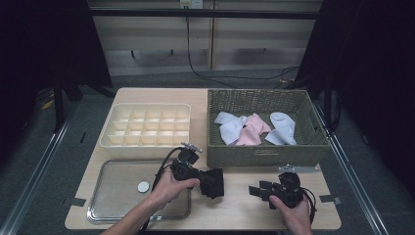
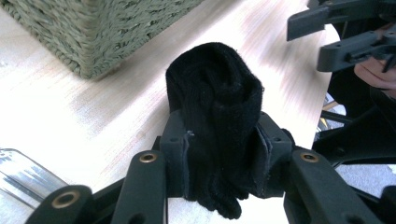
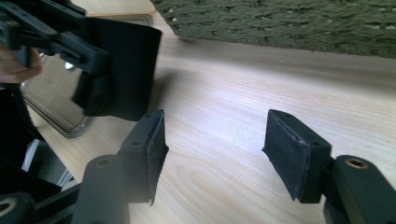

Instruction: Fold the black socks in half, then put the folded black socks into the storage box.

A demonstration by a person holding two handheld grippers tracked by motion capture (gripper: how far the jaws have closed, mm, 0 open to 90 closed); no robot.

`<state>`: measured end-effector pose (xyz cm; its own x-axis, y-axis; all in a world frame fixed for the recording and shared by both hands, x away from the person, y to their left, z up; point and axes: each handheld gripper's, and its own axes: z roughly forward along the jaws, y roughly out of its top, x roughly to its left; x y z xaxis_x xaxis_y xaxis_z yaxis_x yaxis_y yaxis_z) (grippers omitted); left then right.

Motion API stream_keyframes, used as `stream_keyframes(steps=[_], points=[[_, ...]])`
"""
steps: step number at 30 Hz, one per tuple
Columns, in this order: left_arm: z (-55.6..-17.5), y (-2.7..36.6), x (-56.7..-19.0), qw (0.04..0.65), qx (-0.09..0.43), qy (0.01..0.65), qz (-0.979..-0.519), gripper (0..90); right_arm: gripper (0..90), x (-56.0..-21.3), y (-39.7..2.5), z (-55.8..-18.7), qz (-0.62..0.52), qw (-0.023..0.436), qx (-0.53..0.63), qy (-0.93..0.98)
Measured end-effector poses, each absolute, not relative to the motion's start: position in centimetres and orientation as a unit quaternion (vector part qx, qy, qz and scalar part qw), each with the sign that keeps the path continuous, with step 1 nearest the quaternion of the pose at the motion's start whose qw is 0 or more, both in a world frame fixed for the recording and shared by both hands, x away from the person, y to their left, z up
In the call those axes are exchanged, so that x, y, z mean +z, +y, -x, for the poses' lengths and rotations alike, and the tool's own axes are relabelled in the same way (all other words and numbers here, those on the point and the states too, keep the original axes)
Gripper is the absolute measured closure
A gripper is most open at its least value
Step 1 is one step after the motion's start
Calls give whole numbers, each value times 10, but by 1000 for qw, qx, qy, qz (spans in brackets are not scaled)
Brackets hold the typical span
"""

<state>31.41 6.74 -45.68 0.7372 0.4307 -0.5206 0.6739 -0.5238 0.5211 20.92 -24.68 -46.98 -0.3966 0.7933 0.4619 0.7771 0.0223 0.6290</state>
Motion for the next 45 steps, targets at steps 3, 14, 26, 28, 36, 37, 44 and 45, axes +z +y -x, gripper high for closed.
stream_keyframes(steps=[3, 14, 26, 28, 36, 37, 44, 45], points=[[-315, 70, -455, 365, -170, 327, -855, 624, 368, -471, -247, -210, -552, 10, 430, 714], [-316, 77, -451, 367, -174, 322, -855, 624, 350, -469, -248, -214, -547, 13, 433, 716], [-308, 87, -434, 376, -160, 320, -855, 624, 348, -467, -251, -210, -543, 24, 434, 718], [-308, 89, -431, 380, -160, 319, -853, 624, 348, -467, -252, -209, -543, 27, 436, 717], [-313, 102, -423, 382, -148, 328, -851, 623, 340, -466, -251, -213, -547, 28, 437, 714], [-316, 107, -418, 381, -142, 332, -851, 623, 338, -467, -250, -213, -545, 28, 436, 716], [-323, 122, -408, 388, -134, 340, -846, 624, 336, -467, -250, -212, -544, 28, 435, 717], [-326, 128, -403, 395, -129, 342, -843, 623, 335, -468, -251, -212, -548, 27, 435, 714]])
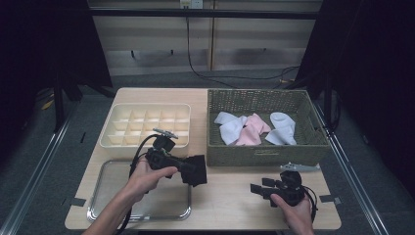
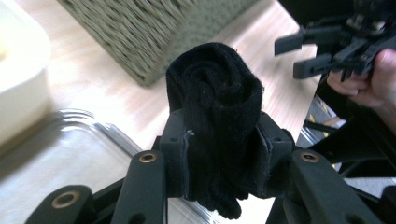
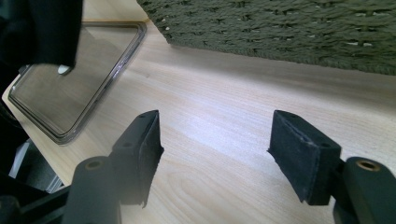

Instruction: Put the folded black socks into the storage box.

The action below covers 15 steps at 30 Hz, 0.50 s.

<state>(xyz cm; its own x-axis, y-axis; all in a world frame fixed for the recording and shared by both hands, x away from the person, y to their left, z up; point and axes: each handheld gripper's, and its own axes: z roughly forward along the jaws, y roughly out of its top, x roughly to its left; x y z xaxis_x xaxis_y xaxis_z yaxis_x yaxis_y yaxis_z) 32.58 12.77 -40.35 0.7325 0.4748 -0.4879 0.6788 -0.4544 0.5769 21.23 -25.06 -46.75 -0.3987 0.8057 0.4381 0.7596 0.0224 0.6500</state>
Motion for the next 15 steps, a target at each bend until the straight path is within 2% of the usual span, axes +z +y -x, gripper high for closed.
stream_keyframes(steps=[15], points=[[-351, 155, -375, 400, -99, 366, -834, 623, 330, -467, -252, -214, -550, 27, 436, 711]])
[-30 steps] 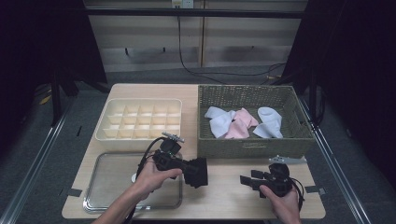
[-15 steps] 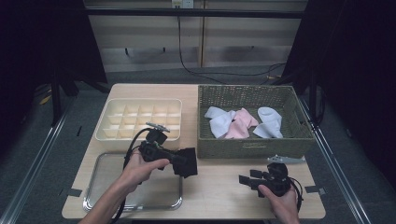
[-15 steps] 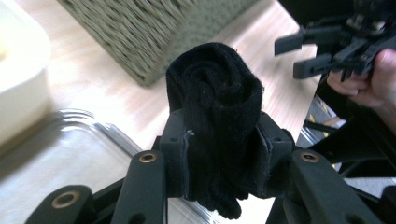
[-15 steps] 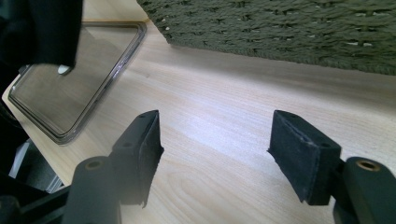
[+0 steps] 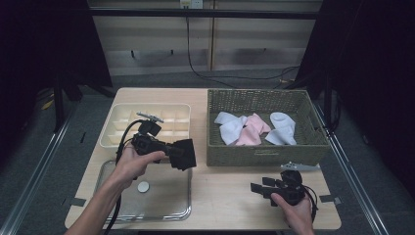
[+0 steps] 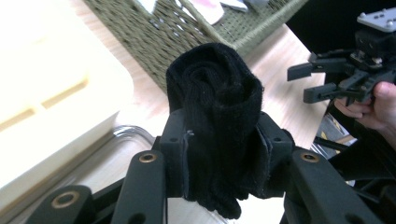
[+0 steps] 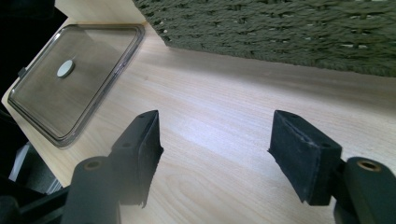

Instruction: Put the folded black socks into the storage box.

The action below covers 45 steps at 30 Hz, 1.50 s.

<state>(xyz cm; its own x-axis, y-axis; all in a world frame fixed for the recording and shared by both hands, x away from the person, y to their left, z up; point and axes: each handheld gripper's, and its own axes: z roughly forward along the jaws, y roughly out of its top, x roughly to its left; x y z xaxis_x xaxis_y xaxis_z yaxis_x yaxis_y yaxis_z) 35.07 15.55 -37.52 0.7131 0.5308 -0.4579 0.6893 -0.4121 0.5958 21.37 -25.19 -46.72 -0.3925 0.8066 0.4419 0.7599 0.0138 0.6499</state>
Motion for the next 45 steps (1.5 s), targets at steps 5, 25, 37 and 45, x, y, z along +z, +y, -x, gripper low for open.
stream_keyframes(steps=[5, 25, 37, 45], points=[[-365, 165, -372, 389, -93, 387, -831, 623, 328, -468, -252, -214, -550, 26, 437, 712], [-413, 173, -369, 341, -62, 428, -835, 624, 321, -469, -251, -214, -551, 22, 436, 711], [-429, 160, -373, 321, -50, 424, -845, 624, 308, -470, -251, -214, -550, 16, 437, 711], [-439, 156, -386, 320, -40, 429, -844, 626, 304, -469, -252, -214, -552, 12, 440, 708]])
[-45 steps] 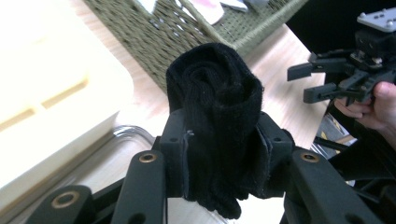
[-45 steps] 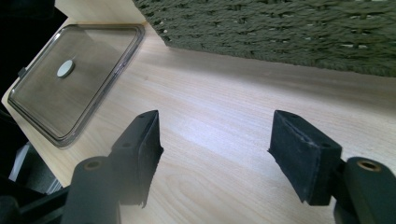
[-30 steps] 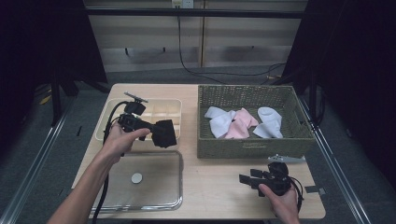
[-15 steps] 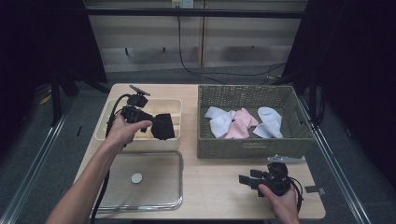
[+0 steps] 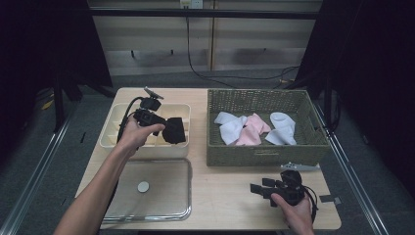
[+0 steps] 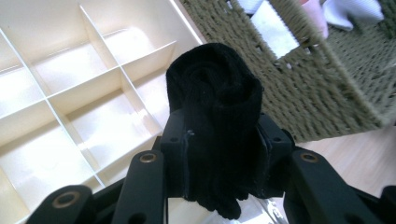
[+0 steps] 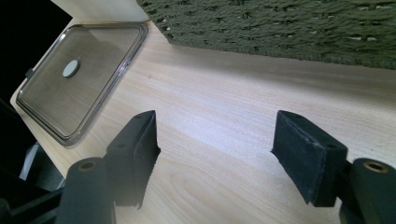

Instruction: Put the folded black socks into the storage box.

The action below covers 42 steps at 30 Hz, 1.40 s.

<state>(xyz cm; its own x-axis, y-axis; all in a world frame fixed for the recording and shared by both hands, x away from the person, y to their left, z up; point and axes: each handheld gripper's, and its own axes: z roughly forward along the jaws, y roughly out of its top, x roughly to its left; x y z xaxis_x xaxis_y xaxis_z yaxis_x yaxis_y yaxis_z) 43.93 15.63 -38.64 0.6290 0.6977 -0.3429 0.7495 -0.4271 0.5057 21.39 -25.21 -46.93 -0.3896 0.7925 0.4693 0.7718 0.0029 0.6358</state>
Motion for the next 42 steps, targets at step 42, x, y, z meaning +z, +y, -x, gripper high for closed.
stream_keyframes(steps=[42], points=[[-454, 123, -428, 227, -87, 419, -875, 645, 285, -472, -250, -217, -552, 4, 438, 710]])
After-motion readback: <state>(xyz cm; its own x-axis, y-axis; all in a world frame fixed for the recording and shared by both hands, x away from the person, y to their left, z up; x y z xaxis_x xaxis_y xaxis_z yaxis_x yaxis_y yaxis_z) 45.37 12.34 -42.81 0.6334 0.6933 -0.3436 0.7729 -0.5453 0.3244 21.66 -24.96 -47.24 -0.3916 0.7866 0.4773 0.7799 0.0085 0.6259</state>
